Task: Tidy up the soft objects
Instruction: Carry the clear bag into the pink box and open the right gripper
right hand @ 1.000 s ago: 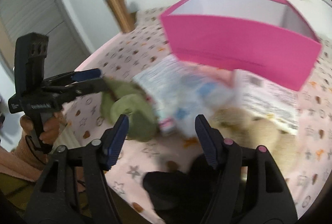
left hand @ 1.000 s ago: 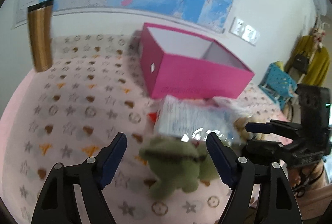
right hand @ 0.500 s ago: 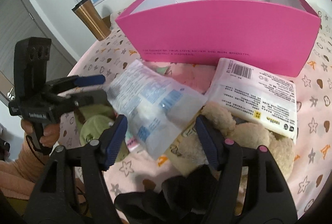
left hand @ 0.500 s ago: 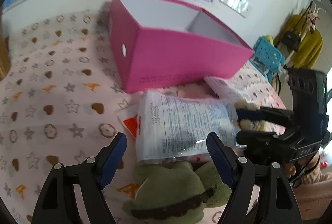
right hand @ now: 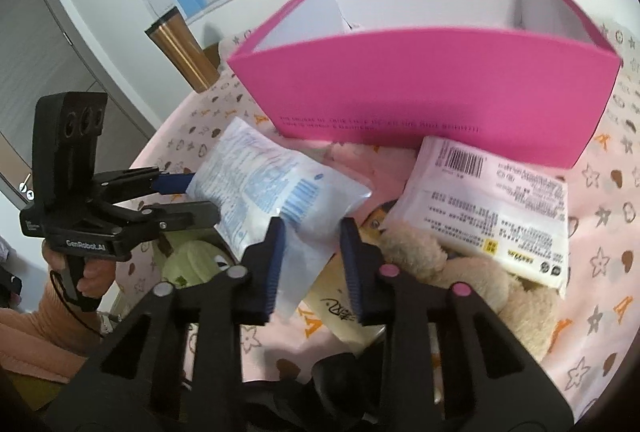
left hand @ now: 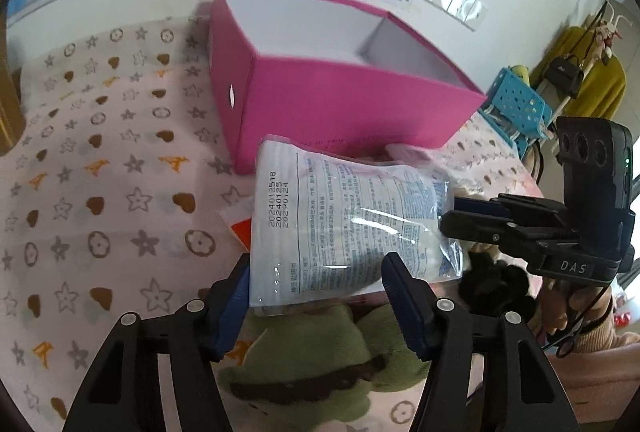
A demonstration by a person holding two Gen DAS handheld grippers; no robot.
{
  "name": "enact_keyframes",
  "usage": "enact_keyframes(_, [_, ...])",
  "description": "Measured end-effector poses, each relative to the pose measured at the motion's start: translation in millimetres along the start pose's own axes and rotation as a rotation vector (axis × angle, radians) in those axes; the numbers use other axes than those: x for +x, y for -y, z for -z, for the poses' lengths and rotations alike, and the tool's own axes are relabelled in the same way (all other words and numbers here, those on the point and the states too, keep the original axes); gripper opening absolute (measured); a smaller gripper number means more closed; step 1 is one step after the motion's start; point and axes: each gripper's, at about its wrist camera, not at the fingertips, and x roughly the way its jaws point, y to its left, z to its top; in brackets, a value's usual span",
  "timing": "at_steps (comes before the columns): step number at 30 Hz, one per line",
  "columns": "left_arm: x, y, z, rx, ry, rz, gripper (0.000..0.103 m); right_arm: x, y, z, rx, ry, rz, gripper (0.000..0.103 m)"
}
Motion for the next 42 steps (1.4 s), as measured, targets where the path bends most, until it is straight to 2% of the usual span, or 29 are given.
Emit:
enact_keyframes(10, [-38.3, 24.9, -32.1, 0.016, 0.090, -0.011, 0.064, -44.6, -11.3, -32.1, -0.073, 0.083, -0.008, 0.029])
enact_keyframes(17, [-50.7, 40.8, -82.2, 0.040, 0.163, -0.034, 0.064, -66.8, -8.5, -78.3, -0.128, 0.148, 0.020, 0.029])
enact_keyframes(21, [-40.5, 37.6, -110.2, 0.014, 0.155, -0.037, 0.064, -62.9, 6.0, -107.0, -0.124, 0.160, 0.031, 0.029])
enact_keyframes(29, [3.0, 31.7, -140.3, -0.030, 0.085, -0.097, 0.064, -28.3, 44.5, -148.6, -0.090, 0.094, 0.061, 0.029])
enact_keyframes(35, [33.1, 21.9, -149.2, -0.063, 0.016, -0.135, 0.064, 4.7, 73.0, -158.0, -0.041, 0.012, 0.066, 0.029])
enact_keyframes(37, [39.2, 20.8, -150.0, -0.071, 0.006, -0.157, 0.068, 15.0, 79.2, -160.3, -0.027, -0.015, 0.073, 0.029])
enact_keyframes(42, [46.8, 15.6, -153.5, -0.091, -0.010, -0.203, 0.069, 35.3, 88.4, -163.8, -0.011, -0.066, 0.128, 0.030])
